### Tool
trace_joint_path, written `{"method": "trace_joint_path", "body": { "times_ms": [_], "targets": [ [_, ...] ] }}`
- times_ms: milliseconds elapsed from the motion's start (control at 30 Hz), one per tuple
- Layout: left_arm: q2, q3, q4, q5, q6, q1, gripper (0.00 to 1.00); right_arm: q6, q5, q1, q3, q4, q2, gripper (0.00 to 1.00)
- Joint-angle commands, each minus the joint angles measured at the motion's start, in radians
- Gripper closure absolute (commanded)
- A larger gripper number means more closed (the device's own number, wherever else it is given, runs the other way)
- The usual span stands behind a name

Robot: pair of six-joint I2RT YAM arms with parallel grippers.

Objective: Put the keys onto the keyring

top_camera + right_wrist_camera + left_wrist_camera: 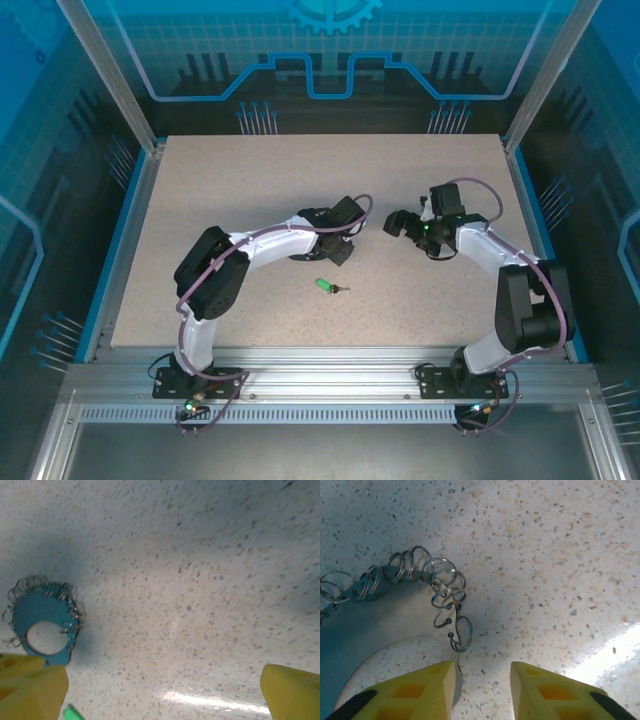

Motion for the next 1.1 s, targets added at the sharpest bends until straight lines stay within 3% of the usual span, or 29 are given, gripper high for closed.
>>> {"method": "trace_joint_path", "body": {
  "times_ms": [0, 667, 1067],
  "targets": [
    [0.043, 0.043, -0.027, -0.029, 0.032, 0.001, 0.65, 0.013, -0.100, -0.004, -0.027, 0.062, -0.046, 0.00],
    [0.132, 0.101, 0.000, -0.052, 0.030, 0.037, 0.68, 0.017, -0.111, 0.001, -0.091, 0.092, -0.067, 0.00],
    [0.145, 0.093, 0.000, -0.041, 0.020, 0.044, 0.76, 0.009, -0.101, 0.001, -0.095, 0.086, -0.071, 0.00]
  ]
}}
